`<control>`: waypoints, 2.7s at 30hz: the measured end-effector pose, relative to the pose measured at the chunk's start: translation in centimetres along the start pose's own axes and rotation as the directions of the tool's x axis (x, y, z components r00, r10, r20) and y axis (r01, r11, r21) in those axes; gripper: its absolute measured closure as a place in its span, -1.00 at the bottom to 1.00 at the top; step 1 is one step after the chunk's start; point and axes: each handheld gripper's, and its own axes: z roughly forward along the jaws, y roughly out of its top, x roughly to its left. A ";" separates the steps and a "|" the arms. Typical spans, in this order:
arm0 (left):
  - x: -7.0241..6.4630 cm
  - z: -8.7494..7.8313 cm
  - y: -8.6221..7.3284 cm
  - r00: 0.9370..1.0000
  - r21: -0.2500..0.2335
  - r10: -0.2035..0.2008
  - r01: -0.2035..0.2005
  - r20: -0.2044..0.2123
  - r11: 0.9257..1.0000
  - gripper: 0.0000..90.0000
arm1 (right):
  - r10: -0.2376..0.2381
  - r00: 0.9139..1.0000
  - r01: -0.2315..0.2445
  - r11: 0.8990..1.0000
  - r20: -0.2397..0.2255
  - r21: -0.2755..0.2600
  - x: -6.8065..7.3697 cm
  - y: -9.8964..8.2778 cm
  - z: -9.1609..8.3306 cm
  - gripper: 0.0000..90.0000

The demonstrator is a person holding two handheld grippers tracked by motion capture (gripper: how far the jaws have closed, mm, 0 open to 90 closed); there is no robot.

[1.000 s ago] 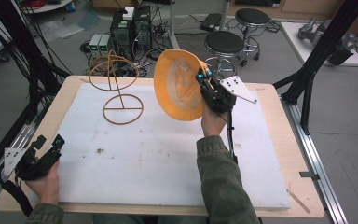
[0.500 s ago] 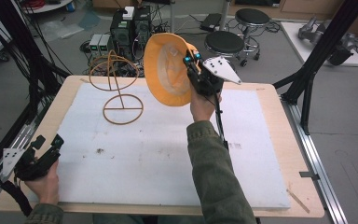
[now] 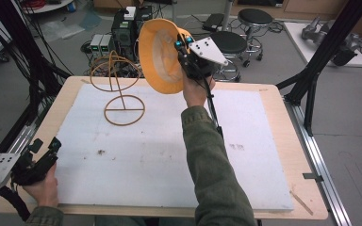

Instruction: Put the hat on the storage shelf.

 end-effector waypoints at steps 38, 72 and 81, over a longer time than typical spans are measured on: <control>0.6 -0.1 0.1 0.999 -0.014 -0.032 0.032 -0.007 0.999 -0.23 | 0.017 0.996 -0.011 0.997 -0.091 0.070 10.1 0.3 8.1 0.91; 1.1 -0.1 0.3 0.999 -0.019 -0.048 0.048 -0.016 0.999 -0.23 | -0.088 0.923 0.176 0.962 -0.375 0.208 20.9 -4.4 9.8 0.86; 0.9 0.0 0.2 0.999 -0.018 -0.038 0.038 -0.009 0.999 -0.23 | -0.052 0.923 0.153 0.959 -0.382 0.239 21.6 -6.2 9.9 0.86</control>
